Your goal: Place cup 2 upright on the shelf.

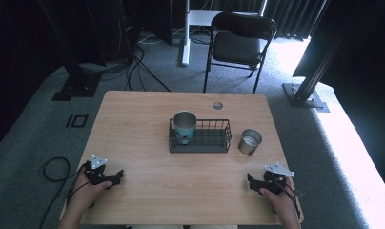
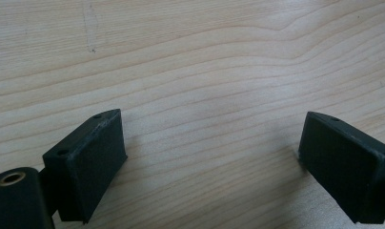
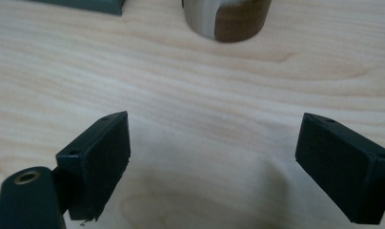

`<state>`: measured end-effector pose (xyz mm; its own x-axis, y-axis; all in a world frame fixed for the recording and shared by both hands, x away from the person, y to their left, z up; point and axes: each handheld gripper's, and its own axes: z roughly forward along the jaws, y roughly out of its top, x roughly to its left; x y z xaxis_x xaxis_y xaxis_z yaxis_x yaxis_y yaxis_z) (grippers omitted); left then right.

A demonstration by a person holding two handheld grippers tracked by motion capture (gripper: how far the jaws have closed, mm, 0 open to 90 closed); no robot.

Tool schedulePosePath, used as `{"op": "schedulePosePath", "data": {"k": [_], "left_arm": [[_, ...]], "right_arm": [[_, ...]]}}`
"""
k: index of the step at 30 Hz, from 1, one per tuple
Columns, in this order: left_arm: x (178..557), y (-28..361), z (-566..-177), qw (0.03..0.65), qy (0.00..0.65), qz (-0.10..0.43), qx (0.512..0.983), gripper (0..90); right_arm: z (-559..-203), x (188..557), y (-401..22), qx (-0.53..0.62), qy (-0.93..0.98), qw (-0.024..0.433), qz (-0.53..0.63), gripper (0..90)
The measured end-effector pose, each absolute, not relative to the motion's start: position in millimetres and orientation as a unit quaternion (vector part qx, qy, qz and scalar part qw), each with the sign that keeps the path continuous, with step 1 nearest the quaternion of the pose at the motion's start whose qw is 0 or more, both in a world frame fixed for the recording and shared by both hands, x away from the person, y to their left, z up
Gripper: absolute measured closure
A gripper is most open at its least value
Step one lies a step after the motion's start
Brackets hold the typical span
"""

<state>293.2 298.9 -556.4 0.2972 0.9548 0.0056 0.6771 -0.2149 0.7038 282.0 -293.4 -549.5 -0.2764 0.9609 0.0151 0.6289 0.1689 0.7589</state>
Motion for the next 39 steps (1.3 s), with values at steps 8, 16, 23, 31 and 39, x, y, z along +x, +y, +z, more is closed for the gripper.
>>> {"op": "schedulePosePath", "data": {"k": [8, 16, 23, 31, 39], "left_arm": [[293, 299, -556, 0.305, 0.547, 0.228, 0.746, 9.3], [294, 299, -557, 0.306, 0.545, 0.227, 0.747, 9.2], [294, 299, -556, 0.306, 0.545, 0.227, 0.747, 9.3], [294, 299, -557, 0.306, 0.545, 0.227, 0.747, 9.3], [294, 299, -557, 0.306, 0.545, 0.227, 0.747, 9.3]], "right_arm": [[-540, 294, -288, 0.546, 0.697, 0.267, 0.381, 11.1], [-535, 312, -286, 0.546, 0.686, 0.281, 0.389, 11.1], [-532, 324, -285, 0.542, 0.686, 0.287, 0.392, 11.1], [-526, 337, -283, 0.54, 0.68, 0.293, 0.399, 11.1], [-521, 353, -283, 0.54, 0.675, 0.302, 0.402, 11.1]]}}
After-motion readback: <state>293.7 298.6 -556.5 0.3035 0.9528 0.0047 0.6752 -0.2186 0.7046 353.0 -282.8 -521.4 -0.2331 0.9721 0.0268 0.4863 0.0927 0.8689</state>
